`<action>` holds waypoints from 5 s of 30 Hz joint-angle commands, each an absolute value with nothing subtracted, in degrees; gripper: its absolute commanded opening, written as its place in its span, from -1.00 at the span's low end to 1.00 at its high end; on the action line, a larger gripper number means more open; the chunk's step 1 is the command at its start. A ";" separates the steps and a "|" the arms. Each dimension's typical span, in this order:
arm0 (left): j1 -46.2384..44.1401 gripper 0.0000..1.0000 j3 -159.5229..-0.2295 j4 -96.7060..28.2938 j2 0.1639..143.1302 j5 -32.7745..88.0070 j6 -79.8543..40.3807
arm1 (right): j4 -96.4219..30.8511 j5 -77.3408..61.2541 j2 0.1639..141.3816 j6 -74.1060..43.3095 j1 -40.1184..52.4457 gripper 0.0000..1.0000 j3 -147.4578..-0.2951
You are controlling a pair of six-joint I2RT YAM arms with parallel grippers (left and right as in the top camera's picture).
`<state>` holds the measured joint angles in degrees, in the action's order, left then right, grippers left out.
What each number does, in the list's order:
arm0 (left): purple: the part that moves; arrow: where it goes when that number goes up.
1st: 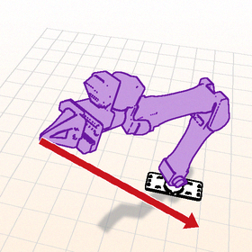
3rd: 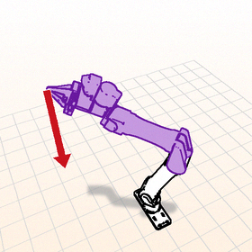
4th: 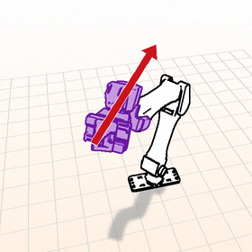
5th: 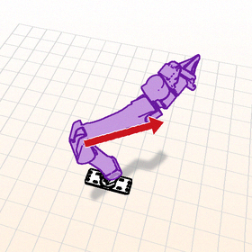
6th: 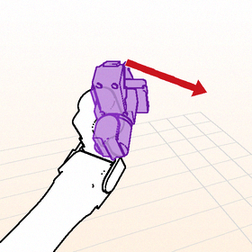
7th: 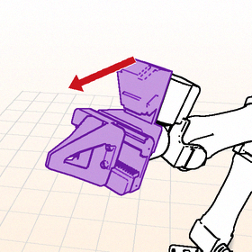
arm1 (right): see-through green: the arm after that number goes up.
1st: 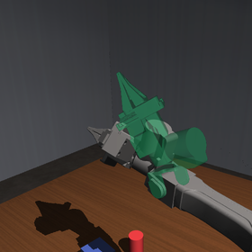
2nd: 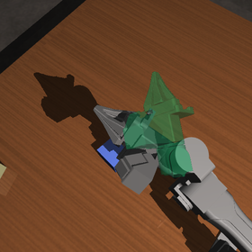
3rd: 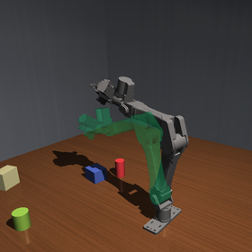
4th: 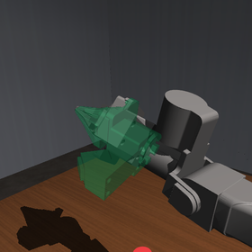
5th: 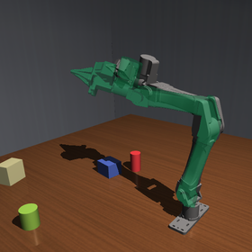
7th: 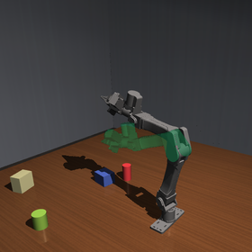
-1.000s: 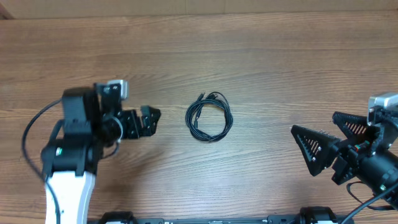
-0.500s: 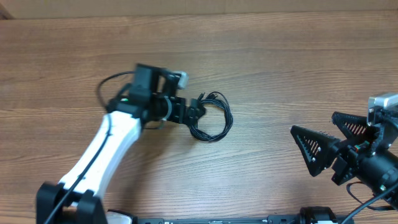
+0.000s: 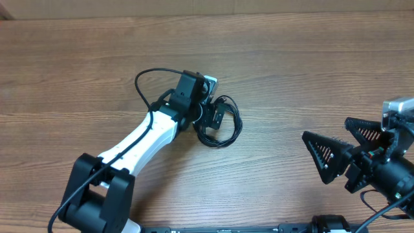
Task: Untangle cables
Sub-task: 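Grasp the black cable coil with the left gripper and lift, then bring the right gripper to the held coil and pinch a strand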
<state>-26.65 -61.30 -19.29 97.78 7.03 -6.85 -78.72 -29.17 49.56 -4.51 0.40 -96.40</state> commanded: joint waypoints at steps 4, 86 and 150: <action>-26.94 0.99 -61.01 -17.65 100.84 1.04 -6.48 | -78.61 -29.45 49.43 -4.47 0.30 1.00 -97.10; -27.03 -0.92 -114.52 -76.29 106.13 -1.72 -16.27 | -75.53 -31.33 71.35 3.68 0.32 0.99 -96.77; -35.29 -0.92 -118.98 -86.00 86.89 -7.42 -19.75 | -64.82 -38.65 84.53 8.71 20.51 -0.93 -96.77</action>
